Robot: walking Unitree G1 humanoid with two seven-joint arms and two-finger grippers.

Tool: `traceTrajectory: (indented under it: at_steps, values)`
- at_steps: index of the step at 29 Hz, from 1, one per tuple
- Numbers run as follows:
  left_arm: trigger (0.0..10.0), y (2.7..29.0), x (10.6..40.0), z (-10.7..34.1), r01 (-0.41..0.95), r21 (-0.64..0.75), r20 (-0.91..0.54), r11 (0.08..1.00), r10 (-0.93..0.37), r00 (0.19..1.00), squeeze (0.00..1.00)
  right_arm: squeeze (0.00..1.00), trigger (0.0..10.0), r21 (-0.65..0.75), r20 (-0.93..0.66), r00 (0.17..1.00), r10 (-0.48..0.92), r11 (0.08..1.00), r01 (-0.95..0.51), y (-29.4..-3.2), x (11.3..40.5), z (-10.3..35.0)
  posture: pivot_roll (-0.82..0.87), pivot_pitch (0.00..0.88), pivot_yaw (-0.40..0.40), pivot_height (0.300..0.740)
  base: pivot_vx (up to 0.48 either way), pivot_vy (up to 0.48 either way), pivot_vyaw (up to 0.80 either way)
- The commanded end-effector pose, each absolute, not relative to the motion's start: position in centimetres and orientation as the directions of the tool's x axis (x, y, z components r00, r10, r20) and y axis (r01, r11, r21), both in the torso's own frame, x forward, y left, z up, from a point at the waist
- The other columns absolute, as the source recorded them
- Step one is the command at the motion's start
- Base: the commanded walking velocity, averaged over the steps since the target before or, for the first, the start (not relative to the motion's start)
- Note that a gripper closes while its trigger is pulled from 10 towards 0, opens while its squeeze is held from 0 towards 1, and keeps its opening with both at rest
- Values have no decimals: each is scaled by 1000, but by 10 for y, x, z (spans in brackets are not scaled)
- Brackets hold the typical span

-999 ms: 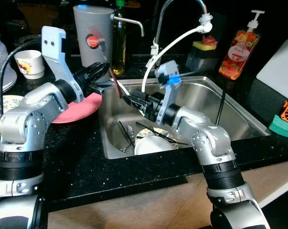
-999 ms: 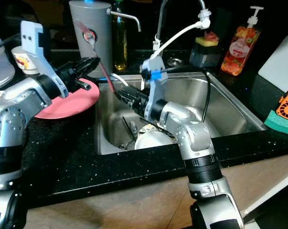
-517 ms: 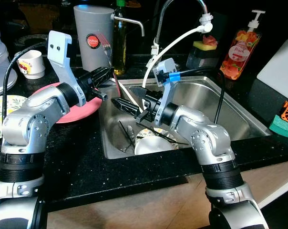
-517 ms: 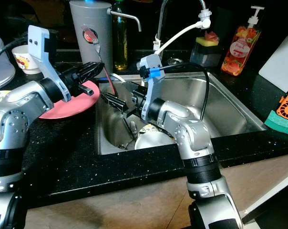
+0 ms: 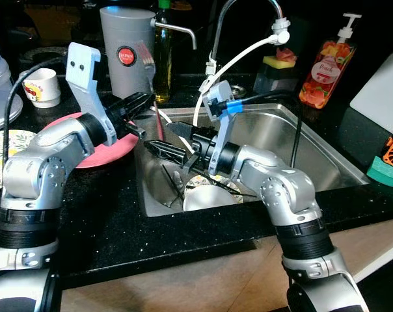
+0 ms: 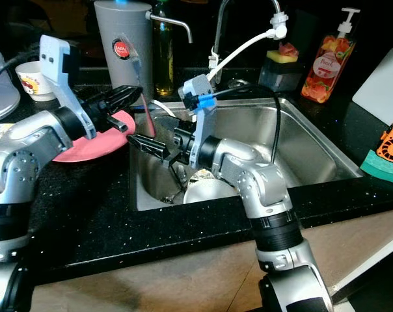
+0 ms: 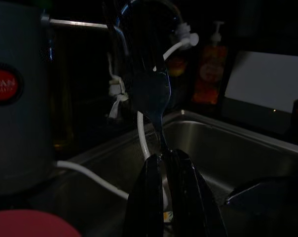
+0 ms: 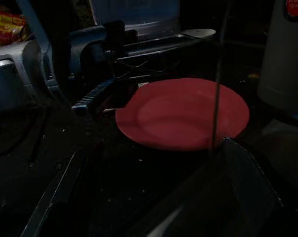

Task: Kitchen organization

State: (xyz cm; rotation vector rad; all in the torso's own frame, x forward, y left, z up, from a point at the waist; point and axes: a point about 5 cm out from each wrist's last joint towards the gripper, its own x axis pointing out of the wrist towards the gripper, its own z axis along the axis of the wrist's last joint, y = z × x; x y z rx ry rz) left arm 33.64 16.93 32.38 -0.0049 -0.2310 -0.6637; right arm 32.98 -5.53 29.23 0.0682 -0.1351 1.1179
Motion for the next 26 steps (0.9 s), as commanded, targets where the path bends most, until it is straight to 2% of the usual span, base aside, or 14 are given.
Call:
traceTrajectory:
  at_steps: [1, 2, 3, 4, 5, 6, 11, 19, 26]
  values:
    - [0, 169, 336, 323, 617, 81, 206, 783, -618, 758, 0, 1000, 10000, -39, 126, 414, 901, 422, -906, -55, 327, 293, -17, 84, -44, 740, 0, 0, 0]
    - [0, 167, 335, 324, 623, 70, 214, 779, -622, 753, 0, 1000, 10000, -40, 123, 415, 902, 422, -906, -54, 327, 292, -17, 84, -43, 740, 0, 0, 0]
    - [0, 167, 335, 324, 626, 69, 216, 777, -624, 751, 0, 925, 10000, -41, 121, 415, 902, 422, -906, -53, 327, 291, -17, 84, -43, 740, 0, 0, 0]
    - [0, 167, 335, 324, 626, 69, 216, 777, -624, 751, 0, 925, 10000, -41, 121, 415, 902, 422, -906, -53, 327, 291, -17, 84, -43, 740, 0, 0, 0]
    - [0, 166, 335, 325, 627, 69, 216, 776, -625, 750, 0, 427, 10000, -42, 119, 415, 902, 422, -905, -53, 326, 291, -17, 84, -43, 740, 0, 0, 0]
    - [0, 165, 335, 325, 632, 68, 218, 772, -629, 746, 0, 0, 10000, -44, 115, 415, 902, 422, -905, -52, 326, 290, -16, 84, -44, 740, 0, 0, 0]
    - [0, 157, 333, 325, 656, 63, 227, 752, -651, 724, 0, 0, 10000, -51, 98, 426, 899, 432, -900, -47, 327, 284, -16, 85, -44, 740, 0, 0, 0]
    - [0, 147, 326, 329, 709, 51, 242, 704, -697, 675, 0, 0, 10000, -41, 110, 494, 863, 500, -865, -47, 335, 283, -15, 86, -44, 740, 0, 0, 0]
    - [0, 153, 326, 329, 693, 52, 234, 719, -684, 691, 0, 0, 10000, -39, 126, 524, 842, 532, -846, -51, 339, 287, -13, 85, -43, 740, 0, 0, 0]
